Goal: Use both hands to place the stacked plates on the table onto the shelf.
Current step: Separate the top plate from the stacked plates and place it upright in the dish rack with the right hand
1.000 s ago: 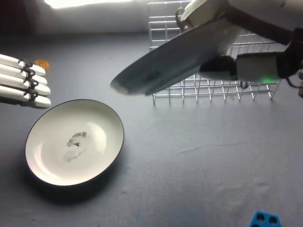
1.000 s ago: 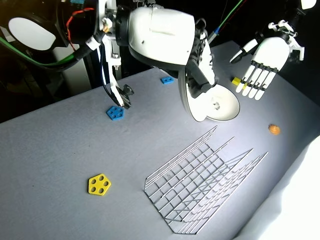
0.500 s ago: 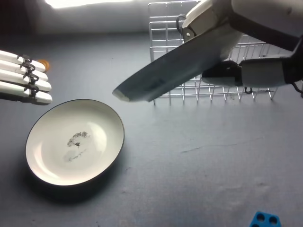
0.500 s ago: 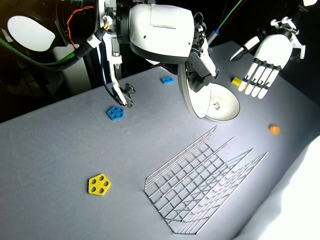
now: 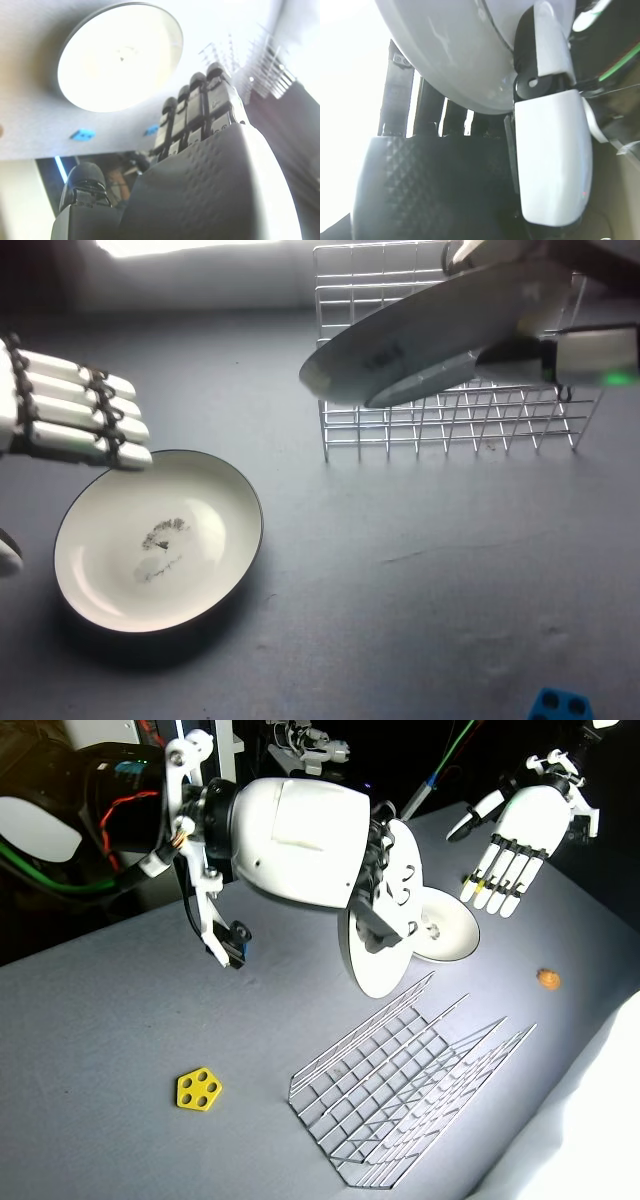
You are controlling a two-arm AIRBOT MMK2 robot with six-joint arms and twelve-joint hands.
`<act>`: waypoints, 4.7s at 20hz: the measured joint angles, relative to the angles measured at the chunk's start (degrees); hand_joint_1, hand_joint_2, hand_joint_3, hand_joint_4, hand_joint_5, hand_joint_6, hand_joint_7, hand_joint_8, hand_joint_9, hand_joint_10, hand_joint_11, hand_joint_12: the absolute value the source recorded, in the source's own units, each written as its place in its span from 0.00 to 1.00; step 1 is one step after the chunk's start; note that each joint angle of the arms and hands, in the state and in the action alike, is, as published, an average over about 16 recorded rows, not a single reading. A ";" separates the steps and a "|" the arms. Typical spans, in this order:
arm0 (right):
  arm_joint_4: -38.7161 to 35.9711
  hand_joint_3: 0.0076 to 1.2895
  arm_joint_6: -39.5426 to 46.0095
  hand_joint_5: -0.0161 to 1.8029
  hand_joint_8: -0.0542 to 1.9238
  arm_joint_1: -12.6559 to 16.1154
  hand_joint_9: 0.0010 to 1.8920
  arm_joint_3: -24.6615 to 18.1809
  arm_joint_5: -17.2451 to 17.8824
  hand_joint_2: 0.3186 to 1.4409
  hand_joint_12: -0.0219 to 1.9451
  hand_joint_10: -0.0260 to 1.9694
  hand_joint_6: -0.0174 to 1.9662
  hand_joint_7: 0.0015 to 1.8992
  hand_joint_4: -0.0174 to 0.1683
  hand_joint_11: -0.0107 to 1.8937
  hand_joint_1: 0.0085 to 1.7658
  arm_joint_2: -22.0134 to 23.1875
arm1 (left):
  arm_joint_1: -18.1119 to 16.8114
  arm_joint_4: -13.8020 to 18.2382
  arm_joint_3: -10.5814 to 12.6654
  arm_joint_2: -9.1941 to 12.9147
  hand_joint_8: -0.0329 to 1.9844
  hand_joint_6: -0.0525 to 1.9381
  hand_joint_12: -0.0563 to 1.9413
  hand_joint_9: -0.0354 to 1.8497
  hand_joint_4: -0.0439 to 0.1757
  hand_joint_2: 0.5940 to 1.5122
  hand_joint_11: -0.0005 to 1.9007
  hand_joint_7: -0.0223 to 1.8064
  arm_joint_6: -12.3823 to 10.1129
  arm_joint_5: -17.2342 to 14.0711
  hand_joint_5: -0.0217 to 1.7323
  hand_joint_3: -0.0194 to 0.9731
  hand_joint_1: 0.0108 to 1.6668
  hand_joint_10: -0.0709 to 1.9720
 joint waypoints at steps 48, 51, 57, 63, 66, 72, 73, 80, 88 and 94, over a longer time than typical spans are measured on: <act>6.30 0.01 8.24 0.52 0.45 22.67 0.67 25.97 -37.01 0.62 0.54 0.02 0.52 0.55 0.16 0.43 0.68 -10.24 | 6.05 -0.46 4.64 -4.32 0.02 0.03 0.02 0.03 0.23 0.58 0.01 0.03 1.13 2.31 0.02 0.04 0.00 0.04; 6.29 0.01 8.56 0.52 0.45 22.24 0.68 26.04 -36.18 0.63 0.54 0.02 0.52 0.55 0.16 0.43 0.68 -10.35 | 6.05 -0.46 4.66 -4.33 0.02 0.03 0.02 0.03 0.23 0.58 0.01 0.03 1.13 2.31 0.02 0.04 0.00 0.04; 6.30 0.01 8.90 0.51 0.46 21.48 0.68 25.84 -35.01 0.63 0.54 0.02 0.54 0.55 0.15 0.42 0.68 -10.45 | 6.05 -0.45 4.66 -4.34 0.02 0.03 0.02 0.03 0.23 0.58 0.01 0.03 1.13 2.31 0.02 0.04 0.00 0.04; 6.30 0.01 8.60 0.51 0.46 20.83 0.68 25.63 -34.64 0.63 0.54 0.02 0.54 0.55 0.16 0.42 0.68 -10.69 | 6.05 -0.44 4.66 -4.35 0.02 0.03 0.02 0.03 0.23 0.57 0.01 0.03 1.13 2.30 0.02 0.04 0.00 0.04; 6.30 0.01 8.60 0.51 0.46 20.12 0.68 25.52 -34.10 0.63 0.54 0.02 0.54 0.55 0.15 0.42 0.68 -11.03 | 6.05 -0.41 4.66 -4.36 0.02 0.03 0.02 0.03 0.23 0.57 0.01 0.03 1.13 2.31 0.02 0.04 0.00 0.04; 6.31 0.01 9.13 0.52 0.45 17.71 0.68 25.69 -32.17 0.63 0.54 0.02 0.54 0.55 0.16 0.43 0.68 -12.16 | 6.05 -0.35 4.66 -4.38 0.02 0.03 0.03 0.03 0.23 0.57 0.01 0.03 1.13 2.31 0.02 0.04 0.00 0.04; 6.31 0.01 9.40 0.52 0.45 17.23 0.68 25.82 -31.77 0.63 0.54 0.02 0.53 0.55 0.16 0.43 0.68 -12.44 | 6.05 -0.33 4.66 -4.38 0.02 0.03 0.03 0.03 0.23 0.57 0.01 0.03 1.13 2.31 0.02 0.04 0.00 0.04; 6.33 0.01 12.32 0.52 0.43 14.20 0.68 27.71 -29.43 0.63 0.53 0.02 0.52 0.56 0.13 0.43 0.69 -14.90 | 5.91 -0.18 4.66 -4.44 0.02 0.03 0.03 0.03 0.23 0.57 0.01 0.03 1.13 2.31 0.02 0.04 0.00 0.04; 6.37 0.01 16.61 0.53 0.42 11.71 0.68 30.73 -28.07 0.63 0.53 0.02 0.51 0.56 0.11 0.44 0.69 -17.23 | 5.70 0.01 4.66 -4.76 0.02 0.03 0.03 0.03 0.23 0.57 0.01 0.03 1.13 2.30 0.02 0.04 0.00 0.04; 6.37 0.01 18.40 0.52 0.43 9.72 0.68 31.85 -26.91 0.63 0.54 0.02 0.51 0.56 0.12 0.43 0.69 -17.88 | 5.63 0.09 4.66 -5.00 0.02 0.03 0.03 0.04 0.23 0.57 0.01 0.03 1.13 2.30 0.02 0.04 0.00 0.04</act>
